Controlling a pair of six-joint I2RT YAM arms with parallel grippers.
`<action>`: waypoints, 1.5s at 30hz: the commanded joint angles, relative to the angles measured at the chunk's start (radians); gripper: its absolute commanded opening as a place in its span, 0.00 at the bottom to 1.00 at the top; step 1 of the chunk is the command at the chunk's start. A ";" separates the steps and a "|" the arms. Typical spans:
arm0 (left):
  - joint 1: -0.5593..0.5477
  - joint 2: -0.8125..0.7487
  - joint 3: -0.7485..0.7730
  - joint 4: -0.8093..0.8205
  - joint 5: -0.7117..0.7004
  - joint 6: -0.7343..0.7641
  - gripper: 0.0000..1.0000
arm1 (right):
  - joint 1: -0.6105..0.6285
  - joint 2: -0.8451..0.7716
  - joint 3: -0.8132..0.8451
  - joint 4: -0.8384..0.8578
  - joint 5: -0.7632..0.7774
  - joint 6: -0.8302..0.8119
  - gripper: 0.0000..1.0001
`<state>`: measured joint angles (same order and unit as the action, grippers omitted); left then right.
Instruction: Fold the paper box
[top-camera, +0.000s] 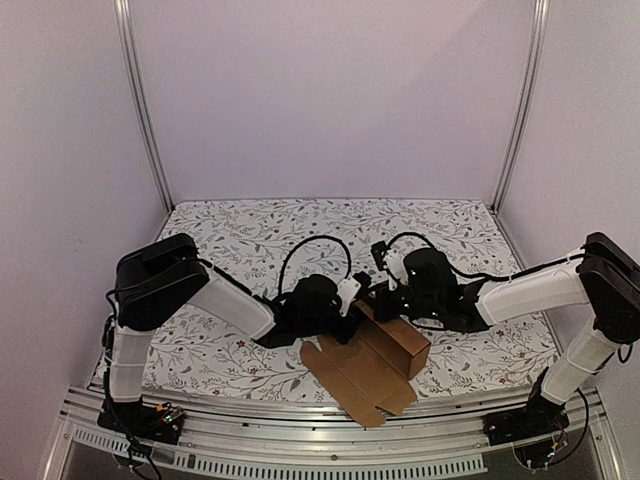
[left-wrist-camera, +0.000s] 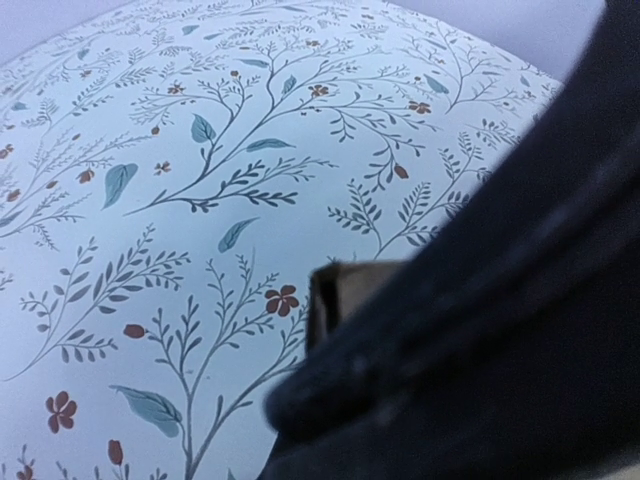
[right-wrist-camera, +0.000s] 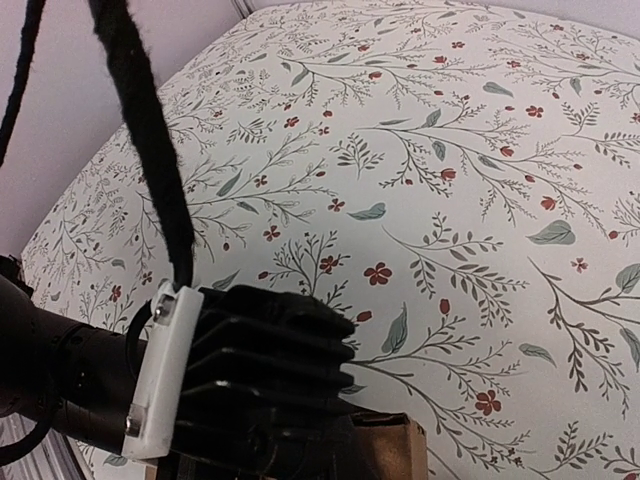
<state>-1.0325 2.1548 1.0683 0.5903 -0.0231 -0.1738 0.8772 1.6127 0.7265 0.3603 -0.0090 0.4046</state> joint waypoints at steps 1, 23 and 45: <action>-0.033 0.033 0.019 0.029 -0.043 -0.005 0.00 | 0.016 0.008 -0.042 -0.132 -0.009 0.020 0.00; -0.037 -0.037 -0.007 -0.049 -0.089 0.010 0.27 | 0.017 -0.025 -0.024 -0.145 0.004 0.010 0.00; -0.037 -0.208 -0.075 -0.179 -0.105 0.019 0.37 | 0.015 -0.068 -0.017 -0.149 0.049 -0.027 0.00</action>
<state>-1.0538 2.0182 1.0275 0.4686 -0.1211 -0.1642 0.8845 1.5627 0.7204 0.2871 0.0246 0.3969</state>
